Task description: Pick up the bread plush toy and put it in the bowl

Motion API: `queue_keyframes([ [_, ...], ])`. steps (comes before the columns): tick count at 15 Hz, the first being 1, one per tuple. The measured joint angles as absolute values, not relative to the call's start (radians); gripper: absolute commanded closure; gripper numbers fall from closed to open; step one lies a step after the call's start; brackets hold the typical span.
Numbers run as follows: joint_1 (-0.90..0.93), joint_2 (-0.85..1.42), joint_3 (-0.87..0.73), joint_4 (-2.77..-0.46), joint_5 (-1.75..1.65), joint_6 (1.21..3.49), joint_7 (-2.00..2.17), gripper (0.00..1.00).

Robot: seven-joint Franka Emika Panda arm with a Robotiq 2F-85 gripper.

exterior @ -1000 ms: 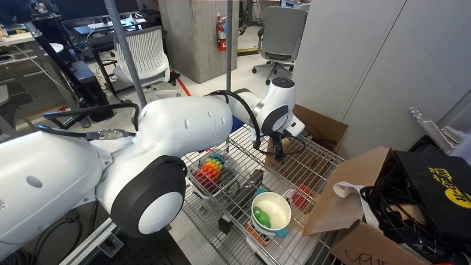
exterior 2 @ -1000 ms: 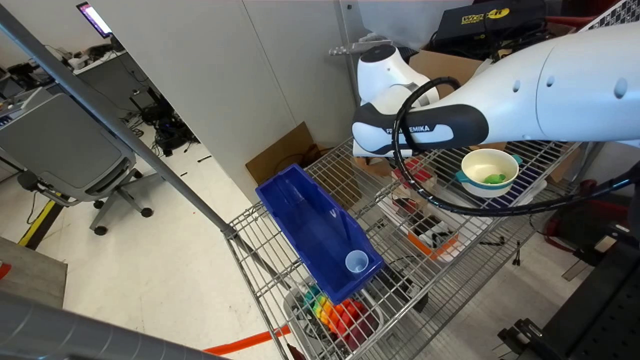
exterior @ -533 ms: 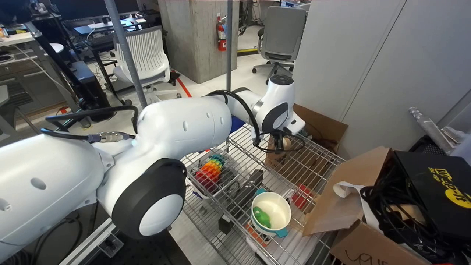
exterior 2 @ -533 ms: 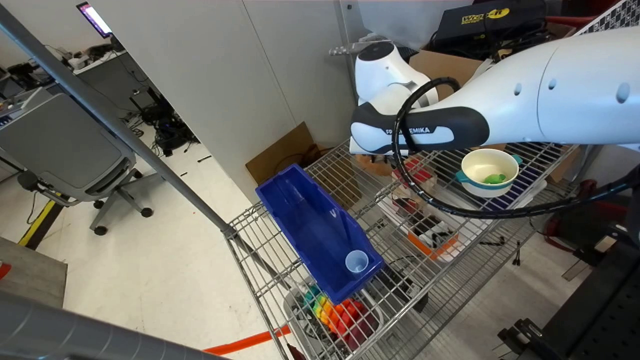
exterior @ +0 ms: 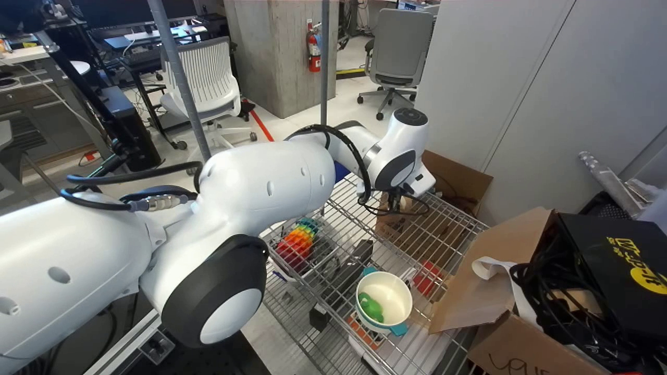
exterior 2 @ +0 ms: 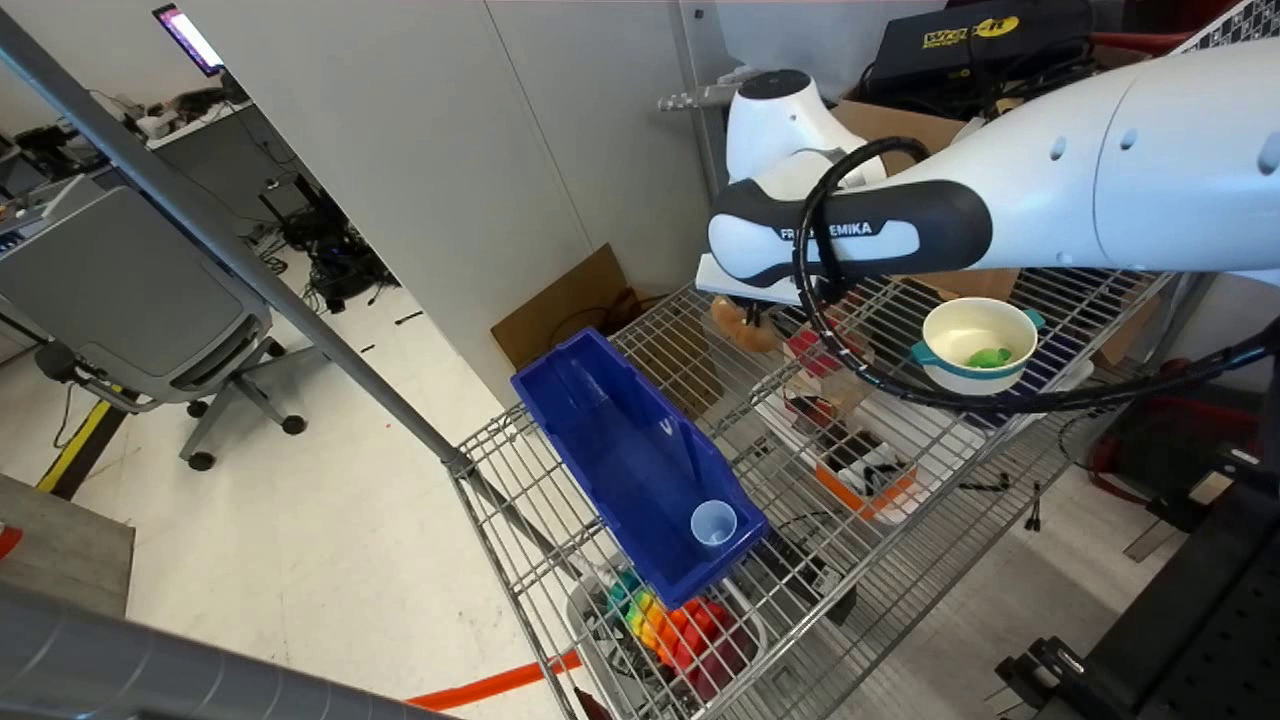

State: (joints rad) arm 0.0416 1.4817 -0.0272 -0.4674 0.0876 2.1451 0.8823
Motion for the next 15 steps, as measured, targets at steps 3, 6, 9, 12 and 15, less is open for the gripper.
queue_keyframes([
  [3, 0.032, 1.481, 0.035, -0.453, 0.118, 2.141, 0.776, 0.98],
  [6, 0.073, 1.426, 0.058, -0.429, 0.121, 2.126, 0.731, 0.98],
  [9, 0.109, 1.362, 0.050, -0.434, 0.119, 2.006, 0.755, 0.98],
  [12, 0.103, 1.347, 0.005, -0.464, 0.100, 1.917, 0.860, 0.98],
  [15, 0.071, 1.364, -0.040, -0.458, 0.089, 1.826, 0.955, 0.98],
])
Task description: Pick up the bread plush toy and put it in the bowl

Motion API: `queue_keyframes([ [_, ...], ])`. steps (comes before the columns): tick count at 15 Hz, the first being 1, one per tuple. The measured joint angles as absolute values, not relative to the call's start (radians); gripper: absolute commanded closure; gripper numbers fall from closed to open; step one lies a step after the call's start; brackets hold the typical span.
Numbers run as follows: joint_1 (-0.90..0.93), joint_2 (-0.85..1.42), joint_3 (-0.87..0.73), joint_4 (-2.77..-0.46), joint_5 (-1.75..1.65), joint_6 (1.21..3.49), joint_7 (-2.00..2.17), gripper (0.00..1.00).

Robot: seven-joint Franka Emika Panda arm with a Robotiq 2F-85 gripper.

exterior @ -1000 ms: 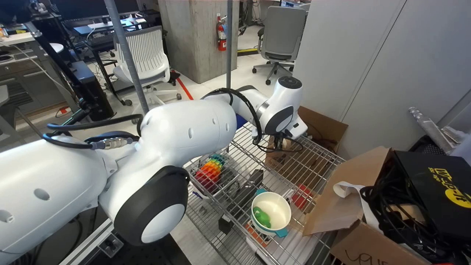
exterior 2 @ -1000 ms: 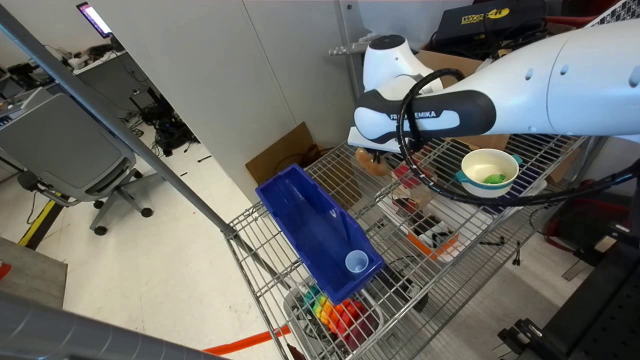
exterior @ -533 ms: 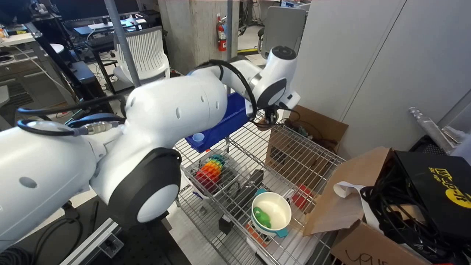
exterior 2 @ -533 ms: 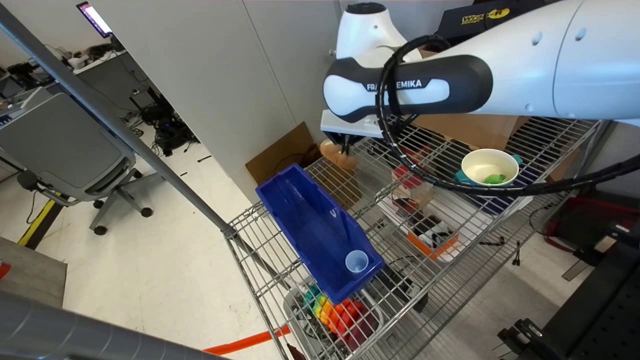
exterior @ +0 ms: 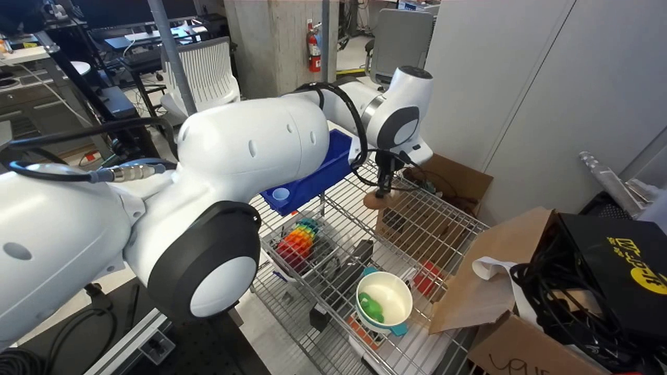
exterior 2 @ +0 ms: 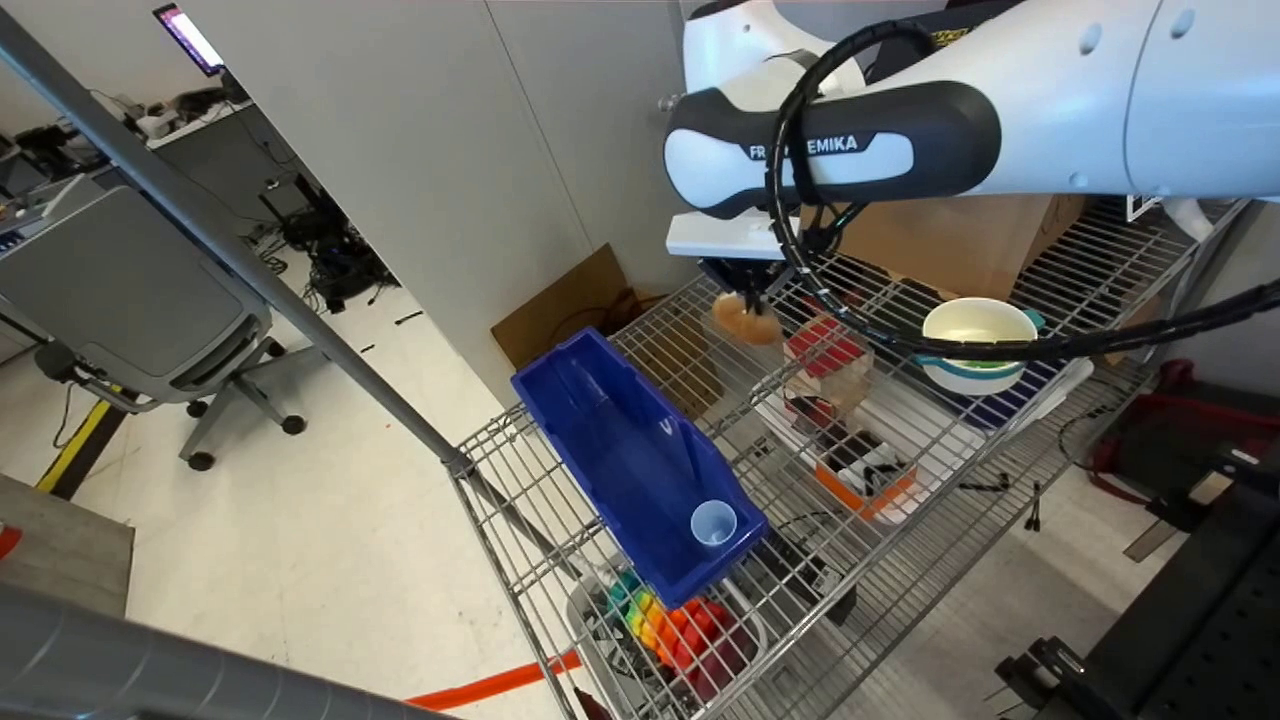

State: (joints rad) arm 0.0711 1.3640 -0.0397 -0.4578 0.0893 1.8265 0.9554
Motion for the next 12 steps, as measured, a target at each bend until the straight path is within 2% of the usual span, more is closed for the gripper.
queue_keyframes([
  [8, 0.055, 1.384, 0.035, -0.462, 0.163, 1.401, 1.008, 0.98],
  [12, 0.040, 1.428, 0.034, -0.461, 0.167, 1.309, 1.041, 0.98],
])
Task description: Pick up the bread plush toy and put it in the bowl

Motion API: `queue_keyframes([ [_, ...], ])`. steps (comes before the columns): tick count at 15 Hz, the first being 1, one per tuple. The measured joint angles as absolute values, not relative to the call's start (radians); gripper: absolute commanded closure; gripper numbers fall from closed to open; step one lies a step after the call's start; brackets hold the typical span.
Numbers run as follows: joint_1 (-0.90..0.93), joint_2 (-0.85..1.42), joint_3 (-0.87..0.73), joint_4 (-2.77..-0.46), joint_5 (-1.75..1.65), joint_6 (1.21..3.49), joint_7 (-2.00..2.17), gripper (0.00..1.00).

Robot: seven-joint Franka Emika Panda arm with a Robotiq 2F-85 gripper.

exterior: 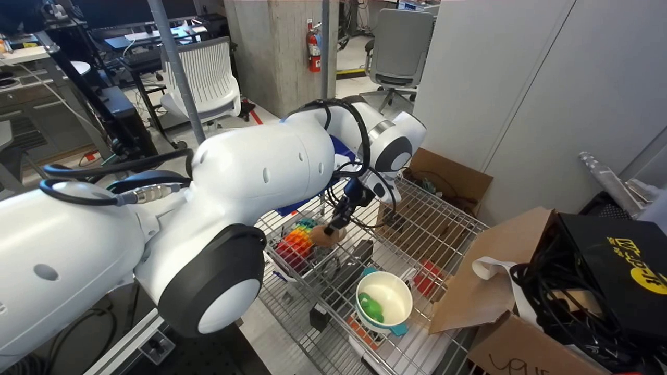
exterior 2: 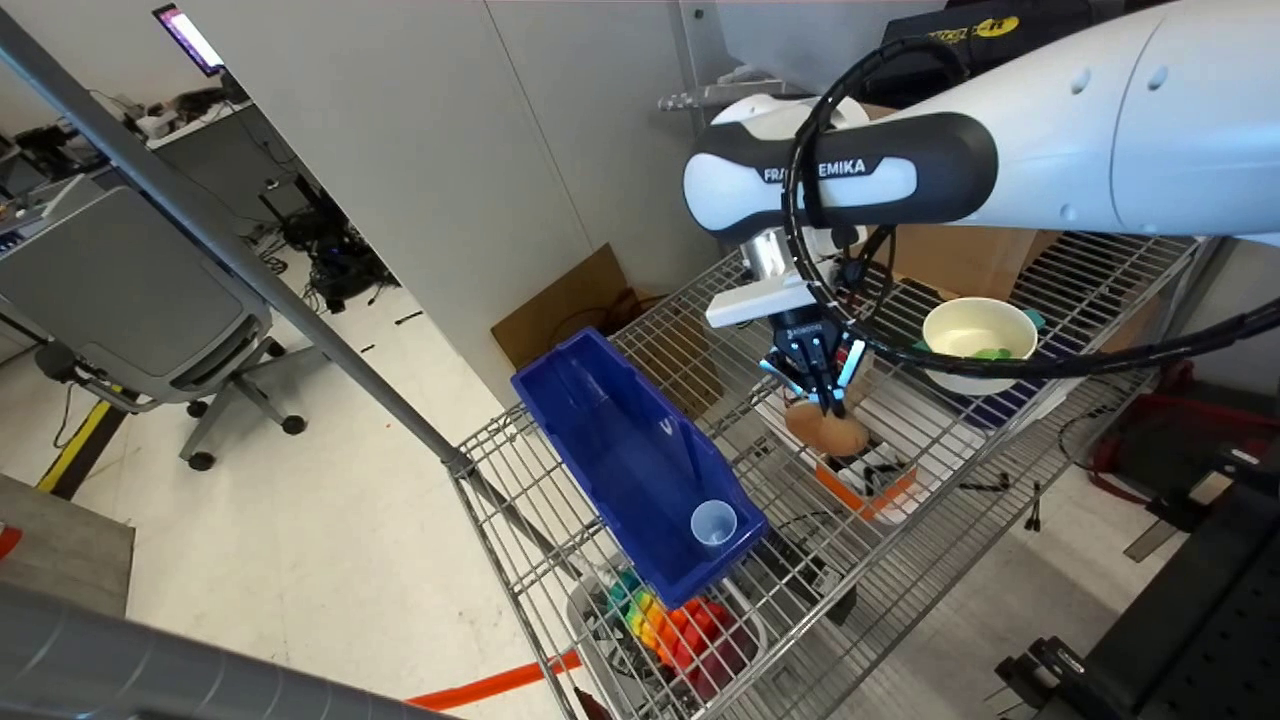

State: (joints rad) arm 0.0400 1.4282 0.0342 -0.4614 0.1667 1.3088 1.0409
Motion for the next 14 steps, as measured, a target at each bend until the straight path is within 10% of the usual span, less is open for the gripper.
queue_keyframes([
  [2, 0.030, 1.453, 0.034, -0.461, 0.165, 1.295, 1.037, 0.98],
  [3, 0.028, 1.465, 0.033, -0.460, 0.163, 1.291, 1.027, 0.68],
  [13, 0.082, 1.388, 0.013, -0.451, 0.094, 1.121, 0.998, 0.03],
  [14, 0.098, 1.361, 0.005, -0.451, 0.076, 1.096, 0.984, 0.19],
])
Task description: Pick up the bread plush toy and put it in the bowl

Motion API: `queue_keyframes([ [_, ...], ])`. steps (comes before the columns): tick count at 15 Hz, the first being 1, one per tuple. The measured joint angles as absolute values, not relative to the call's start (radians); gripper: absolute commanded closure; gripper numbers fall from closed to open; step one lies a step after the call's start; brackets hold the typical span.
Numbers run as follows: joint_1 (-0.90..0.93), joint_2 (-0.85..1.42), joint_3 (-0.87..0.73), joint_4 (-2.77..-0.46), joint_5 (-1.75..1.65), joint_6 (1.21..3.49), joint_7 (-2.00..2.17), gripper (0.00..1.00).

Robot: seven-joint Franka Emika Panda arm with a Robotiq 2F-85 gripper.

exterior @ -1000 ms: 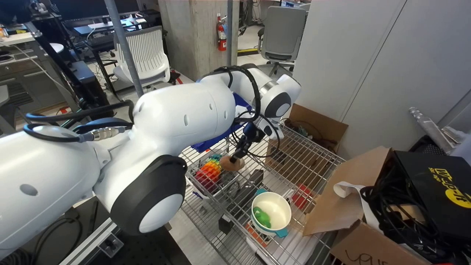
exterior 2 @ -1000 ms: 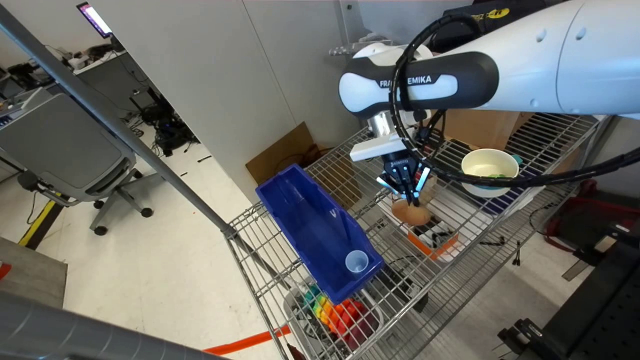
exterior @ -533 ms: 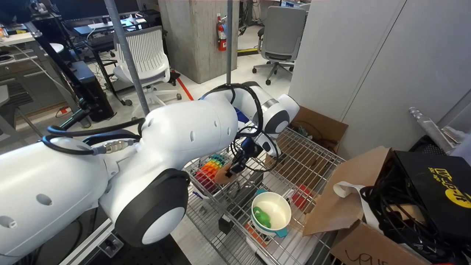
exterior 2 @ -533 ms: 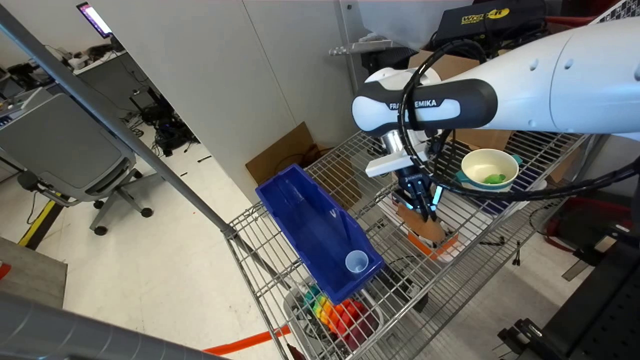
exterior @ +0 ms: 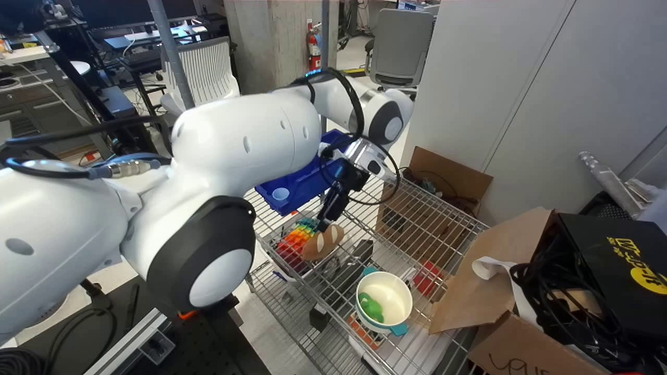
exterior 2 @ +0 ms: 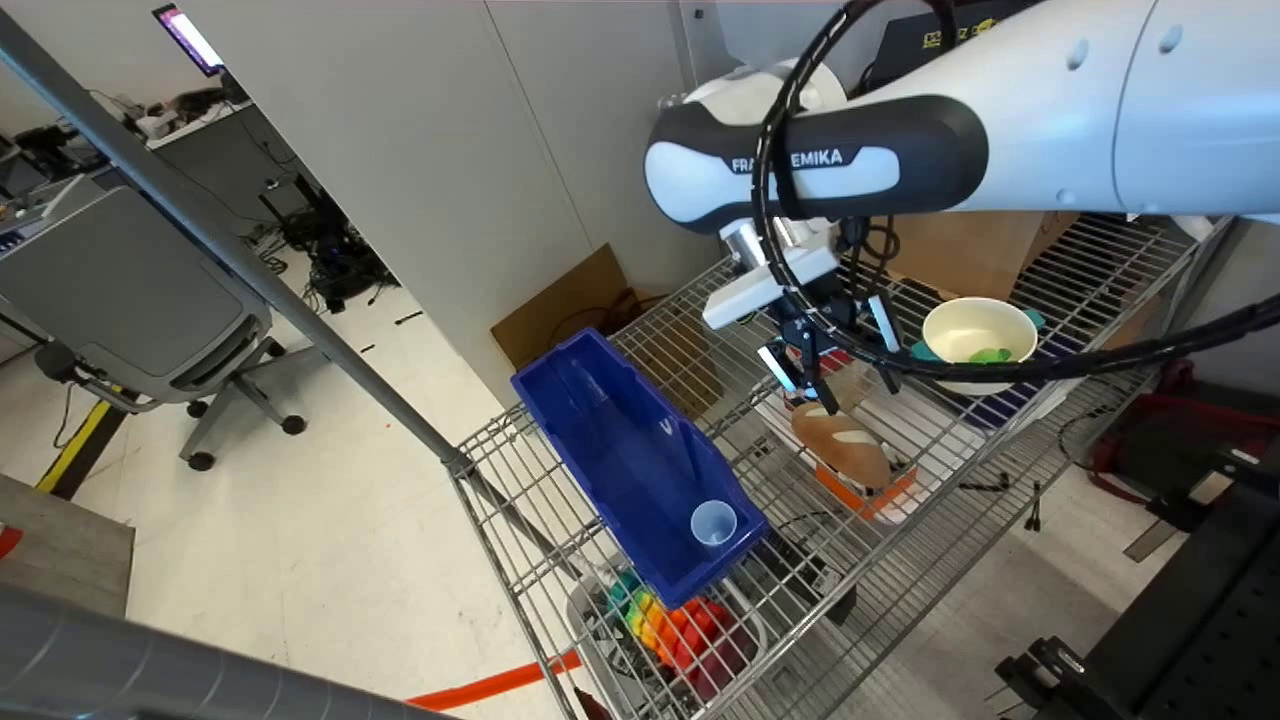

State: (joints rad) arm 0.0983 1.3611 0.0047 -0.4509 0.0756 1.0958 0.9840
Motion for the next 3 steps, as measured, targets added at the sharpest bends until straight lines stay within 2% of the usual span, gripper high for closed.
queue_keyframes([
  [2, 0.126, 1.308, 0.002, -0.449, 0.064, 1.070, 0.959, 0.04],
  [3, 0.134, 1.290, 0.002, -0.449, 0.063, 1.062, 0.957, 0.03],
])
